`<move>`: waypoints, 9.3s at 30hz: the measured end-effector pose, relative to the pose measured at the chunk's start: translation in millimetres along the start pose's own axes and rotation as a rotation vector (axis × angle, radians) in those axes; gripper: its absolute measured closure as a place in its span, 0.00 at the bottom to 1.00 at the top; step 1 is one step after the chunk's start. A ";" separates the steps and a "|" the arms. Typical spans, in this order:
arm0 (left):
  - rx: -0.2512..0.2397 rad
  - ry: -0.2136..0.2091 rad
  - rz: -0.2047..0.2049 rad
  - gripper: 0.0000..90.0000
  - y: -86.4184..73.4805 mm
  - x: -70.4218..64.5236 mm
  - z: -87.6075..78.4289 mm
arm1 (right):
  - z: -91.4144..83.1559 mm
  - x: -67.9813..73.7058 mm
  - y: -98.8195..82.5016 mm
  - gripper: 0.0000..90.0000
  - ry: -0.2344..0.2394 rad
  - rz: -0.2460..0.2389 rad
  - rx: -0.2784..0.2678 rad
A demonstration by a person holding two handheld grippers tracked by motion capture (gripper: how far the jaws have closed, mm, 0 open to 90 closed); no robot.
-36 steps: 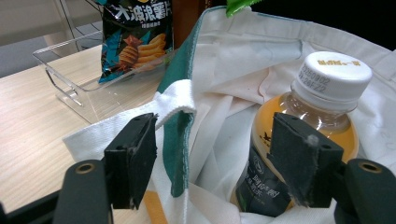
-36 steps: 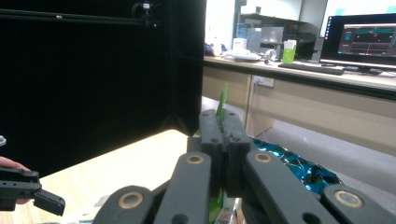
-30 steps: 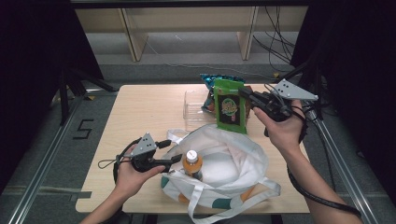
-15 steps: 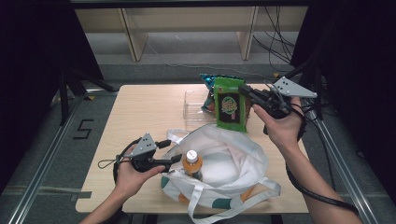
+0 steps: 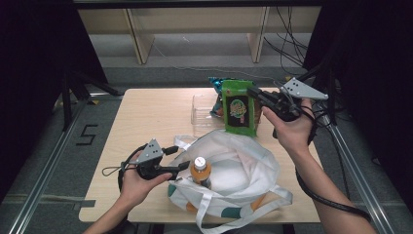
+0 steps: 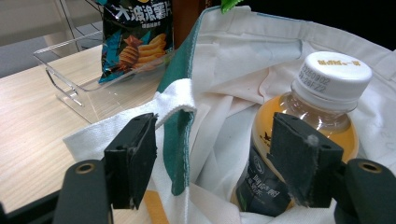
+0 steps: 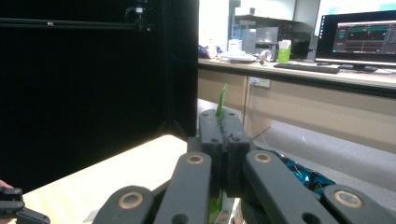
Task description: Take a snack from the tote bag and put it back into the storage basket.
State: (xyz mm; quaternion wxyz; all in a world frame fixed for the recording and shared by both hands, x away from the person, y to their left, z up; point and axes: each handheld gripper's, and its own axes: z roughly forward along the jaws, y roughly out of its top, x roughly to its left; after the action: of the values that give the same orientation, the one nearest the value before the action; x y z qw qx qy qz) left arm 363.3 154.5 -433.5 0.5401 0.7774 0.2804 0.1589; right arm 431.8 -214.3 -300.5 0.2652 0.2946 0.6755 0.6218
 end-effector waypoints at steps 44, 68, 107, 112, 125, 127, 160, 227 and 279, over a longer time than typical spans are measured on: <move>-0.003 -0.010 -0.003 0.35 -0.7 0.6 1.4 | 16.5 -13.5 8.1 1.00 -0.059 -0.007 -0.015; -0.001 -0.005 -0.003 0.35 -0.9 0.7 1.5 | 39.4 -23.7 -6.5 1.00 -0.070 0.024 0.035; -0.008 0.000 -0.011 0.35 -0.8 2.0 0.2 | 66.1 -26.6 -9.3 1.00 -0.074 0.047 0.059; -0.007 0.000 -0.011 0.35 -0.9 2.3 0.1 | 68.2 -26.2 -9.5 1.00 -0.072 0.054 0.065; -0.007 0.000 -0.011 0.35 -1.0 2.3 -0.1 | 76.8 -30.1 -14.2 1.00 -0.073 0.041 0.066; -0.006 -0.001 -0.010 0.35 -1.2 2.2 0.1 | 77.8 -30.0 -15.1 1.00 -0.081 0.046 0.077; -0.006 -0.006 -0.005 0.35 -1.5 2.6 0.7 | 96.0 -35.7 -28.9 1.00 -0.102 0.040 0.114; -0.001 -0.006 -0.006 0.35 -1.7 1.3 0.9 | 117.2 -38.6 -44.3 0.98 -0.108 -0.001 0.211; -0.008 -0.015 -0.008 0.35 -1.4 0.2 1.5 | 118.6 -36.7 -47.5 0.80 -0.113 -0.034 0.310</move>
State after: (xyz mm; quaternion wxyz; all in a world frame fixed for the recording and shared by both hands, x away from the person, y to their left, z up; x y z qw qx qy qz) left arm 363.9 153.8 -435.4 0.5457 0.7754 0.2789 0.1522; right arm 539.6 -162.4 -358.4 0.2645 0.3550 0.7523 0.4880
